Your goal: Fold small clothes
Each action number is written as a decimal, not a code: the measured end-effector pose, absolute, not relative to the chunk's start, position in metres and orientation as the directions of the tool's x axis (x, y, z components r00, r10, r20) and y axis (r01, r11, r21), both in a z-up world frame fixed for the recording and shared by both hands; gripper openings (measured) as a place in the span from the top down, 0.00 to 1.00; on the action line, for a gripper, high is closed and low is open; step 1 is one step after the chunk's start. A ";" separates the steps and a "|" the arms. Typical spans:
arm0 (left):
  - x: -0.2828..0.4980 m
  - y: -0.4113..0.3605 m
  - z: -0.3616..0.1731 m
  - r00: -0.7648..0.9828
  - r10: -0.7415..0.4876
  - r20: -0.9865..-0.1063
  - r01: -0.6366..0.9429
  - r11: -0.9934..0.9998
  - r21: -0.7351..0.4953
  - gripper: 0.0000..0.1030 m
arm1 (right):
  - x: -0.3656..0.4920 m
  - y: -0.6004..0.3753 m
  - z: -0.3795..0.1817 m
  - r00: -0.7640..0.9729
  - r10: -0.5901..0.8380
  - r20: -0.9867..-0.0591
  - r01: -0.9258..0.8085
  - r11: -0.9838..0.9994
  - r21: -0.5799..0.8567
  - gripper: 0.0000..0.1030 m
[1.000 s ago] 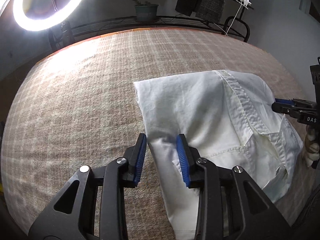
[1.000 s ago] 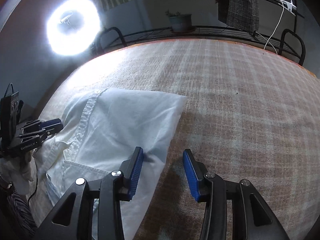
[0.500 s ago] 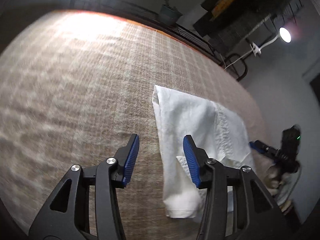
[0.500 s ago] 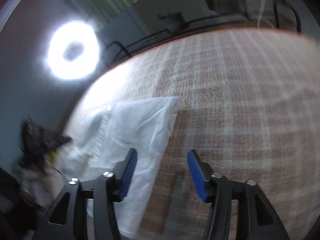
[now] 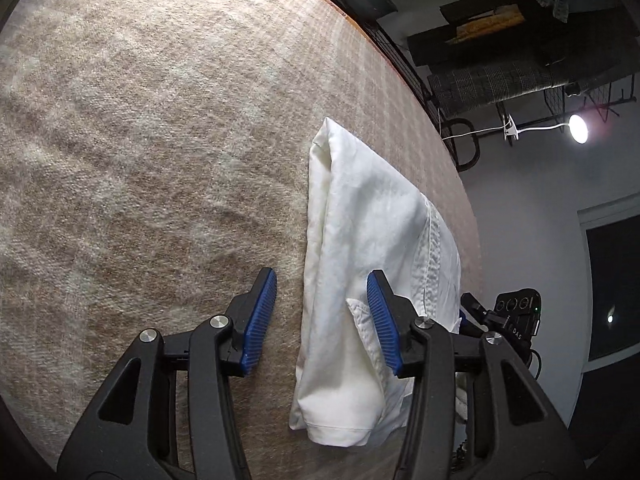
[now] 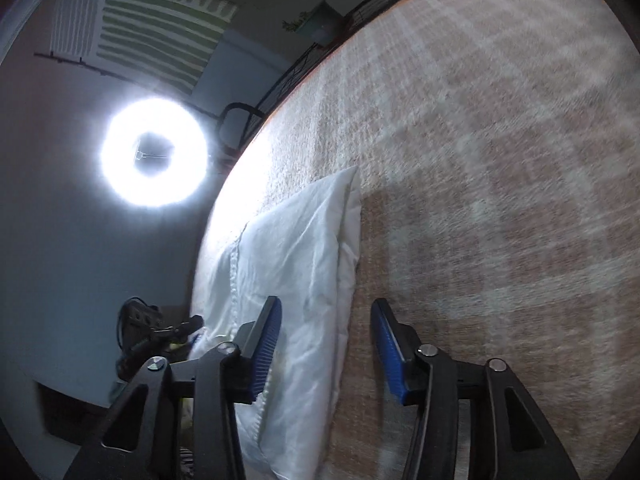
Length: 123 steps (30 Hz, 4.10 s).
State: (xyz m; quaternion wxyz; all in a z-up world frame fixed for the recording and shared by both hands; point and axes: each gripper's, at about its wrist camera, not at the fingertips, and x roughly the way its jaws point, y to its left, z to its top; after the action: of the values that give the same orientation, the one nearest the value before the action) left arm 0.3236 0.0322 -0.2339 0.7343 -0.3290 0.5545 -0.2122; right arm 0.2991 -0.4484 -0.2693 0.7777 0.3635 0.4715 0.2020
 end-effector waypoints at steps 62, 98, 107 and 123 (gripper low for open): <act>0.440 -0.490 -0.162 0.389 -0.625 -0.676 0.557 0.744 -0.368 0.91 | 0.361 -0.688 -0.118 0.736 -0.133 -0.663 0.231 0.971 0.063 0.92; 0.351 -0.379 -0.086 0.523 -0.547 -0.653 0.595 0.783 -0.180 0.84 | 0.285 -0.606 -0.047 0.732 -0.240 -0.637 0.283 0.959 -0.035 0.76; 0.276 -0.305 -0.033 0.571 -0.574 -0.587 0.625 0.767 -0.143 0.84 | 0.227 -0.539 -0.005 0.772 -0.231 -0.593 0.270 0.963 -0.023 0.76; 0.188 -0.225 -0.033 0.571 -0.611 -0.547 0.672 0.731 -0.115 0.54 | 0.151 -0.436 -0.018 0.790 -0.243 -0.563 0.276 0.961 -0.028 0.57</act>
State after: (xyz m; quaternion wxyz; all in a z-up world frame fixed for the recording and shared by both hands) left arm 0.1878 -0.2253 -0.0335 0.8848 0.0529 0.2876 -0.3628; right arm 0.1510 -0.4358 -0.0180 0.9455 0.0276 0.2939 -0.1372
